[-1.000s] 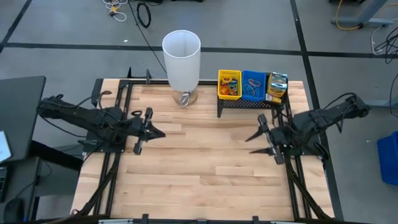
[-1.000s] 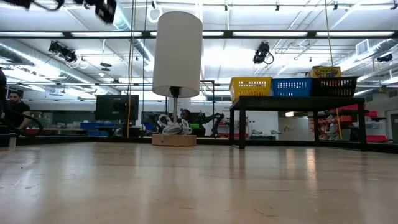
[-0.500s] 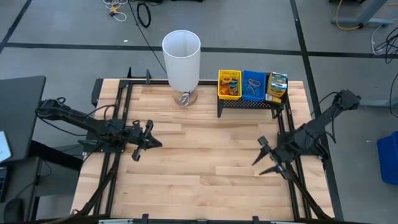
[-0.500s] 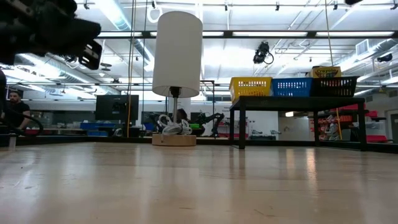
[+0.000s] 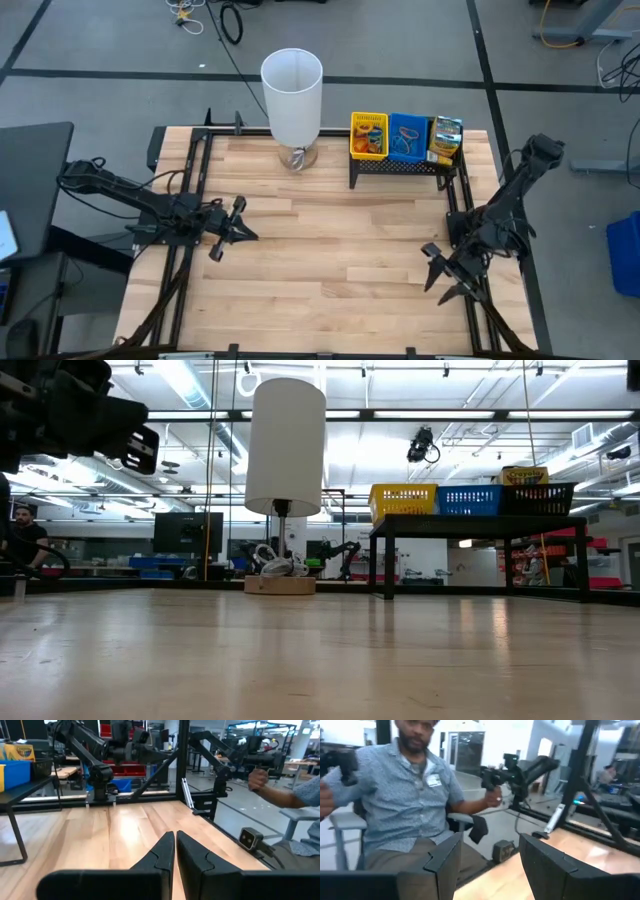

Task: Pick & Place Office Desk Supplies
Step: Return to Home Position

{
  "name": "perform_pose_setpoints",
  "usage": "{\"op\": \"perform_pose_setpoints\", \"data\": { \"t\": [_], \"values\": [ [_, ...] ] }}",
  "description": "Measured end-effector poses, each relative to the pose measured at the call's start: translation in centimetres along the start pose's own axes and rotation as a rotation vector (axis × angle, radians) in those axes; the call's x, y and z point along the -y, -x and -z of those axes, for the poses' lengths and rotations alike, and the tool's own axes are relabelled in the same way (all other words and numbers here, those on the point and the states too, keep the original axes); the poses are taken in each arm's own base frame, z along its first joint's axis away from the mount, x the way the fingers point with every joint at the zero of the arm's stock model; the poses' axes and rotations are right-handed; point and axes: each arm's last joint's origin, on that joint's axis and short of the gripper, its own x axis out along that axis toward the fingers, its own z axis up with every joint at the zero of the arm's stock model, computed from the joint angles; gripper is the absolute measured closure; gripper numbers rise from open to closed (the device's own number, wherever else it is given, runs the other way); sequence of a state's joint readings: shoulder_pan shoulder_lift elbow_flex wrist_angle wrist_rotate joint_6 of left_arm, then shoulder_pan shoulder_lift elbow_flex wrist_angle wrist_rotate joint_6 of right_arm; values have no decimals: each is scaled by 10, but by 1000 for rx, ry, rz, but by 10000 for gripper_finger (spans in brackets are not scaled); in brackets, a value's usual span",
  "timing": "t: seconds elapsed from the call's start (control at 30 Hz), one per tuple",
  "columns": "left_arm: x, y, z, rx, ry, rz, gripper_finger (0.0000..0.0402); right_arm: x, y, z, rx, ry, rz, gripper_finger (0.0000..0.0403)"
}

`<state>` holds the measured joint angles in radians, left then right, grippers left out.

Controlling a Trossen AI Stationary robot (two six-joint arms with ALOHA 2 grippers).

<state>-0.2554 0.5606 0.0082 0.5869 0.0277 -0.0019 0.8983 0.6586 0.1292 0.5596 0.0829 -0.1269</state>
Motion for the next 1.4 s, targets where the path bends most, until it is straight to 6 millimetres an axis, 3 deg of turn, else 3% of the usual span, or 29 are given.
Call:
{"op": "perform_pose_setpoints", "data": {
  "t": [0.13, 0.43, 0.97, 1.4],
  "values": [
    [0, 0, 0, -1, -22, -8, 377, -1, 11, 28, -12, 1, 58, 197],
    [-2, 0, 1, -13, -46, -72, 377, 4, 12, 33, -75, 40, 206, 197],
    [-25, 3, 2, -26, -56, -256, 377, 63, 25, 45, -211, 131, 626, 197],
    [-47, 10, 3, -38, -23, -426, 377, 90, 41, 48, -233, 86, 776, 197]
  ]
}}
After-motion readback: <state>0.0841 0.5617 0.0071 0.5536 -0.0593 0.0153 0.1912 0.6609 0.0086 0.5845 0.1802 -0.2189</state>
